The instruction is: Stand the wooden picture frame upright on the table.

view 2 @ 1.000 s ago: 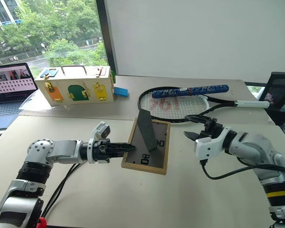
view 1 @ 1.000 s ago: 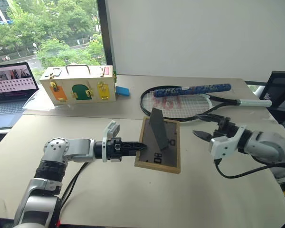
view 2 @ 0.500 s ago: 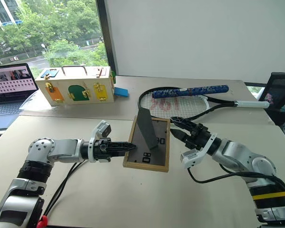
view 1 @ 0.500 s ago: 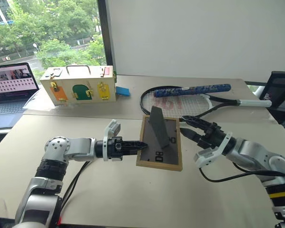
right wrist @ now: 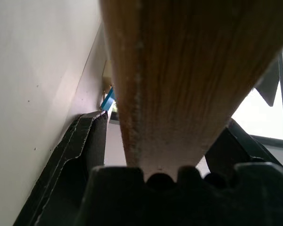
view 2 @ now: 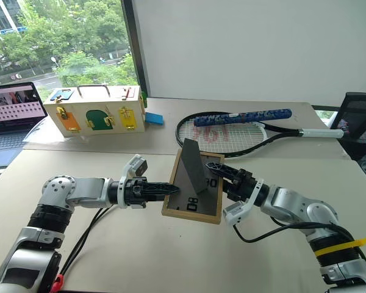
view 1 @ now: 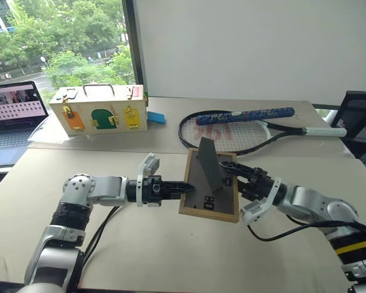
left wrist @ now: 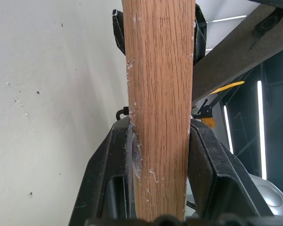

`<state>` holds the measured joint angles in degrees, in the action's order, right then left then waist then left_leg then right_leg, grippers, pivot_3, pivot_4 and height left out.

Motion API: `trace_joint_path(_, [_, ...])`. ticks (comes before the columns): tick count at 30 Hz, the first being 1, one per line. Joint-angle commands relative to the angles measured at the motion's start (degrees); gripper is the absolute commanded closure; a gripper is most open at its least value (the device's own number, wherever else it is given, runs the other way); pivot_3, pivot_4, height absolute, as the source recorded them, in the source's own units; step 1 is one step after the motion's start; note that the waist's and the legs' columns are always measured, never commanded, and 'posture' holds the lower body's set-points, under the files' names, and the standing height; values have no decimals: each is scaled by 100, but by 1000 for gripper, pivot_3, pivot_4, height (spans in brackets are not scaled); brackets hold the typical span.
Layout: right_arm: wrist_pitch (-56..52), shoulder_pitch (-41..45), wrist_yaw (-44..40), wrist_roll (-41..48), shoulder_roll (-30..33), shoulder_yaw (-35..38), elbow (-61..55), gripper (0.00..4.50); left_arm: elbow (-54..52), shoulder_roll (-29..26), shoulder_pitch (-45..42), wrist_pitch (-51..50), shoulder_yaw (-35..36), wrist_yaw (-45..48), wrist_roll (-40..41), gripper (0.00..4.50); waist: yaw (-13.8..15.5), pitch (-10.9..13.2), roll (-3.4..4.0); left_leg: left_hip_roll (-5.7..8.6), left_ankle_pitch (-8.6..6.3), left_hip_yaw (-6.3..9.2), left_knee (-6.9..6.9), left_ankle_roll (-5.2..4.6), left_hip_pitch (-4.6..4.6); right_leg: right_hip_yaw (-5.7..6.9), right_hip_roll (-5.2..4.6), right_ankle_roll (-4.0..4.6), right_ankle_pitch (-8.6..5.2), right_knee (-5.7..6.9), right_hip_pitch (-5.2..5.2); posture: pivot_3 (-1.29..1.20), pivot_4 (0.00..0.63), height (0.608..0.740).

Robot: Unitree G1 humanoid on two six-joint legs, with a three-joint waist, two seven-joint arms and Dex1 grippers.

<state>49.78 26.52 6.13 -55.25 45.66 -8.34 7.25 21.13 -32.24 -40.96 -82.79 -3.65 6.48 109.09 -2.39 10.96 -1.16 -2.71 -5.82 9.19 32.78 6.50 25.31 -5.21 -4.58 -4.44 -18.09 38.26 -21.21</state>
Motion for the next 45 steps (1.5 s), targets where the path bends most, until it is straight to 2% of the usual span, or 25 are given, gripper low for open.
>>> trace_joint_path(1, [14,154,160,167,110,53,-16,1682,-167,-20,-66,4,135,140,58,3368,-1,0,0,0,0,0,0,0,0,0,0,0,0,0,0,0,150,722])
trace_joint_path(4, [20,163,194,218,129,70,-18,2671,-348,-28,1,42,183,194,-177,3368,-1,0,0,0,0,0,1,0,0,0,0,0,0,0,1,0,150,722])
trace_joint_path(6, [26,160,215,274,137,79,-34,3269,-821,-4,166,237,322,458,-642,3368,-2,0,0,0,0,0,1,0,0,-1,0,1,1,0,1,0,150,722])
trace_joint_path(9, [8,159,228,369,160,86,-36,3294,-1235,50,355,539,537,811,-1113,3368,-6,-1,1,0,0,-1,0,0,-3,-2,0,2,1,1,3,0,150,722])
trace_joint_path(11, [-2,193,193,505,189,122,22,3294,-1472,21,479,771,727,1218,-1454,2368,-4,0,0,0,1,-1,0,0,-4,-1,0,2,1,4,3,0,150,722])
trace_joint_path(12, [-5,215,164,577,201,138,50,3295,-1560,-13,527,851,801,1375,-1609,2083,-4,0,0,0,2,-1,1,1,-4,-1,0,2,1,4,3,0,150,722])
trace_joint_path(16, [-74,440,-282,1244,212,170,338,3295,-2093,-319,881,1979,994,2018,-3141,605,-28,0,0,0,3,-2,1,1,-6,-4,0,3,2,7,3,0,150,722])
trace_joint_path(20, [-201,703,-1045,2108,143,52,614,3295,-2396,-609,1204,2332,1094,2884,-3725,539,-41,0,0,-1,3,-3,-2,0,-7,-5,0,4,2,7,4,0,150,722])
trace_joint_path(23, [-990,1019,-2744,4000,-207,-288,739,3295,-2451,-774,1376,2513,1133,3097,-4179,539,-44,0,0,-1,3,-3,-1,0,-7,-6,0,4,2,6,6,0,150,722])
trace_joint_path(25, [-1666,1101,-3590,4994,-436,-320,617,3295,-2440,-716,1396,2547,1177,3135,-4287,539,-59,1,0,-3,3,-2,-1,0,-10,-5,0,5,2,8,11,0,150,722])
trace_joint_path(27, [-3277,1197,-4610,6313,-758,-290,267,3295,-2480,-650,1455,2578,1230,3174,-4370,539,-60,1,-1,-3,3,-1,0,-1,-9,-1,1,4,2,9,12,0,150,722])
trace_joint_path(29, [-4915,1245,-5201,7360,-948,-189,-102,3295,-2531,-599,1521,2579,1294,3221,-4401,539,-41,2,0,-4,4,-1,1,-2,-8,-2,1,4,3,10,12,0,150,722])
trace_joint_path(33, [-7714,1299,-5730,8595,-774,-173,-776,3295,-2651,-556,1681,2557,1411,3287,-4407,539,-21,3,3,-4,3,3,0,-3,-8,1,3,5,2,21,8,0,150,722])
trace_joint_path(35, [-9146,1393,-5593,9342,-833,-3,-976,3295,-2721,-553,1800,2602,1397,3263,-4539,539,-14,4,5,-4,3,3,0,-3,-7,1,4,6,1,23,4,0,150,722])
trace_joint_path(38, [-10194,1568,-5538,9728,-920,122,-918,3295,-2758,-503,1928,2633,1420,3299,-4648,539,-32,5,5,-5,3,3,-1,-4,-8,-1,6,7,1,27,2,0,150,722])
trace_joint_path(45, [-10314,1927,-5651,9276,-1180,41,27,3295,-2748,-362,2011,2602,1487,3292,-4762,539,-28,4,5,-7,2,1,0,-4,-7,-2,9,7,-1,30,-6,0,150,722])
